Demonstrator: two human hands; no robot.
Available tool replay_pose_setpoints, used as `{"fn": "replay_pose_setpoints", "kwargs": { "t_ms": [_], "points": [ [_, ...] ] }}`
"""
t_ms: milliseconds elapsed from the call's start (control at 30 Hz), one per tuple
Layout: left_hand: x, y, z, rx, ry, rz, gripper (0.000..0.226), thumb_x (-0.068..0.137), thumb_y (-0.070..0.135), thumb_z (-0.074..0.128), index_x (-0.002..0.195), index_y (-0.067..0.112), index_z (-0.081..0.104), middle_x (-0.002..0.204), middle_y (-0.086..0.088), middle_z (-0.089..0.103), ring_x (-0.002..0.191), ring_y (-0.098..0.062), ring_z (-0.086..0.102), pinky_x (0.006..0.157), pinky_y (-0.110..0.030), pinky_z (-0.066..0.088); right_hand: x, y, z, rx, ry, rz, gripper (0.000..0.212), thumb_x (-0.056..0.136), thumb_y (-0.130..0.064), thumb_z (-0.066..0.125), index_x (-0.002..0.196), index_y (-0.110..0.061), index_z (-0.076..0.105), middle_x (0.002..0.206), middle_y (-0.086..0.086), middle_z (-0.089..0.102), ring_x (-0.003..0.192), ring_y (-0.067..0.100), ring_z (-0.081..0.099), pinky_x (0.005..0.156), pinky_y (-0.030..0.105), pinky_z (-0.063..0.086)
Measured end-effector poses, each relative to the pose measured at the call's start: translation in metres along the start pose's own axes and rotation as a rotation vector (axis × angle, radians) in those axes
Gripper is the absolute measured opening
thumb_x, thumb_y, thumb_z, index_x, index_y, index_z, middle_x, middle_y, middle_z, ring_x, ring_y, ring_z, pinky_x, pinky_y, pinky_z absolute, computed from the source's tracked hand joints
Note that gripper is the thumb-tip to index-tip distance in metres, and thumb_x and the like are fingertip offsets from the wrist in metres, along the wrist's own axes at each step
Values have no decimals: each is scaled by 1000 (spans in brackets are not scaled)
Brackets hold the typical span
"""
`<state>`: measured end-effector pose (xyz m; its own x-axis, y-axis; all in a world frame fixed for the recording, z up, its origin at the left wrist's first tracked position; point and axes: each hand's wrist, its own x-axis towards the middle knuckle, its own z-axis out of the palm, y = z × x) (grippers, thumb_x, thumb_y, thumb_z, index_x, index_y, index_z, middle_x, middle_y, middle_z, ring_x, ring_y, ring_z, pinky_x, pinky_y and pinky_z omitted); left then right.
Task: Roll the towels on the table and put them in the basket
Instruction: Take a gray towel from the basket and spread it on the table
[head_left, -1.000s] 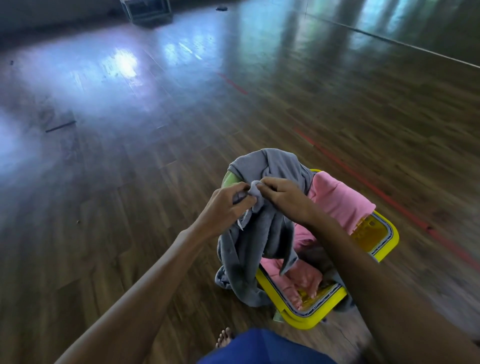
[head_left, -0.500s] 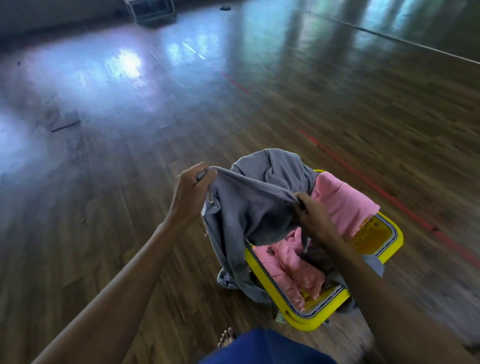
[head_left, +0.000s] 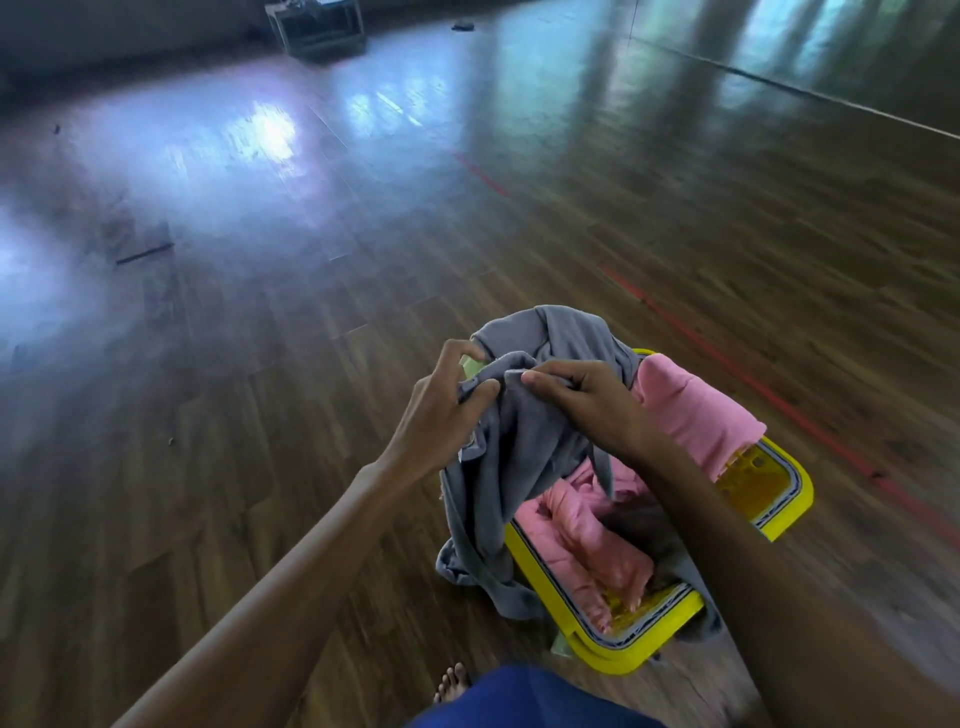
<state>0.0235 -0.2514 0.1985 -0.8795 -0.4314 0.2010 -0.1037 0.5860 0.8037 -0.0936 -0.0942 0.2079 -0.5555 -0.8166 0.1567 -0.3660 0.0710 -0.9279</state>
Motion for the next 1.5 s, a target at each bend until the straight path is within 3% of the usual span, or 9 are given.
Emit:
{"fn": "replay_pose_setpoints", "kwargs": {
  "t_ms": [133, 267, 333, 567, 733, 867, 1033, 1200, 1500],
  "points": [
    [1, -3, -2, -194, -245, 66, 31, 96, 22, 55, 126, 26, 60, 123, 14, 64, 111, -6, 61, 93, -25, 48, 6, 1, 1, -87, -37, 13, 28, 96, -30, 59, 83, -8, 70, 70, 15, 60, 67, 20, 56, 67, 37, 46],
    [10, -11, -6, -105, -131, 17, 26, 92, 32, 53, 73, 16, 59, 65, 6, 51, 62, -4, 47, 59, -28, 40, 2, 1, -5, -66, -70, 46, 23, 94, -27, 62, 82, -8, 69, 68, 1, 57, 66, 6, 51, 62, 21, 42],
    [14, -15, -12, -87, -44, 17, 32, 91, 32, 52, 73, 6, 55, 62, -8, 47, 60, -7, 42, 57, -29, 36, -5, 9, -15, -75, -123, 94, 17, 93, -27, 63, 84, -15, 69, 71, -2, 60, 65, 5, 52, 59, 18, 41],
    [6, -20, -26, -110, 115, -69, 34, 91, 29, 50, 64, 8, 45, 58, 4, 38, 57, -11, 37, 55, -30, 31, -42, 54, -37, -43, -98, 229, 26, 96, -23, 56, 85, -1, 64, 70, 17, 54, 62, 17, 48, 56, 32, 39],
    [-10, -26, -35, -168, 199, -139, 29, 92, 24, 51, 65, 13, 48, 62, -3, 40, 60, -16, 37, 58, -32, 30, -57, 73, -40, -86, -16, 277, 19, 96, -12, 56, 82, -3, 64, 73, 2, 54, 62, 2, 45, 59, 24, 36],
    [-29, -22, -29, -154, 94, -116, 30, 92, 23, 51, 66, 8, 47, 60, 5, 42, 59, -10, 39, 57, -31, 32, -59, 49, -17, -44, 92, 208, 15, 98, -16, 53, 92, -10, 66, 77, -7, 61, 65, -4, 54, 60, 13, 42],
    [-58, -5, -10, -117, -85, -53, 27, 92, 27, 52, 68, 15, 52, 61, 11, 46, 61, -3, 41, 61, -30, 37, -67, 0, 27, 1, 141, 111, 11, 95, -18, 60, 92, -15, 70, 81, -12, 66, 77, 3, 58, 71, 25, 48],
    [-96, 24, -4, -220, -222, 32, 24, 91, 30, 51, 68, 27, 56, 61, 14, 46, 61, -3, 41, 60, -29, 37, -114, -50, 53, 82, 221, 187, 16, 96, -27, 59, 92, -17, 71, 90, 16, 68, 78, 15, 57, 65, 35, 45],
    [-161, 116, 34, -498, -573, 156, 15, 86, 7, 52, 77, 17, 58, 69, 2, 49, 63, -1, 43, 62, -15, 37, -260, -103, 46, 182, 713, 310, 20, 91, -31, 62, 83, -15, 69, 74, 11, 52, 67, 22, 43, 54, 25, 34]
  ]
}}
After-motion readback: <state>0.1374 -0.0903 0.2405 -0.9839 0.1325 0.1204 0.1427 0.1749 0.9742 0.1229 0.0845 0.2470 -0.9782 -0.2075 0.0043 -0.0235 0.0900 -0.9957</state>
